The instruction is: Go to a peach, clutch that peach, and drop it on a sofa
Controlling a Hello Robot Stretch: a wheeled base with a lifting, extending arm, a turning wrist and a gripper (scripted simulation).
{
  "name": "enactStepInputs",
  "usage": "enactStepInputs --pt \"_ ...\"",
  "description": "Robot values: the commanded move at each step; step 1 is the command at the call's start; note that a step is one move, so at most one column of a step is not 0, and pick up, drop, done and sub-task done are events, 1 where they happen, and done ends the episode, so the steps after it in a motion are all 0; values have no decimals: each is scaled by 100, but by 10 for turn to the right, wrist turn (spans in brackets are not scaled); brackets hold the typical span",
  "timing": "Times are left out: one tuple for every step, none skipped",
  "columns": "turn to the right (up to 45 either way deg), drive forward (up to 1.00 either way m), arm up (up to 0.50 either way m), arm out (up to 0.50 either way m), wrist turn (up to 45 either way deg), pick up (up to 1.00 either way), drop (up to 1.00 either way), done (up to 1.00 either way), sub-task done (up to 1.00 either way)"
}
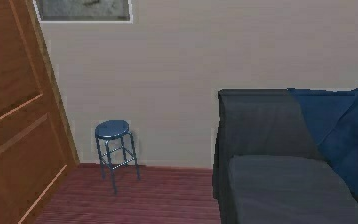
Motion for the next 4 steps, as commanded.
enactStepInputs --pt "0 0 -32 0 0 0 0 0 0" --pt "0 0 0 0 0 0 100 0 0" --pt "0 0 10 0 0 0 0 0 0" --pt "0 0 0 -8 0 0 0 0 0"
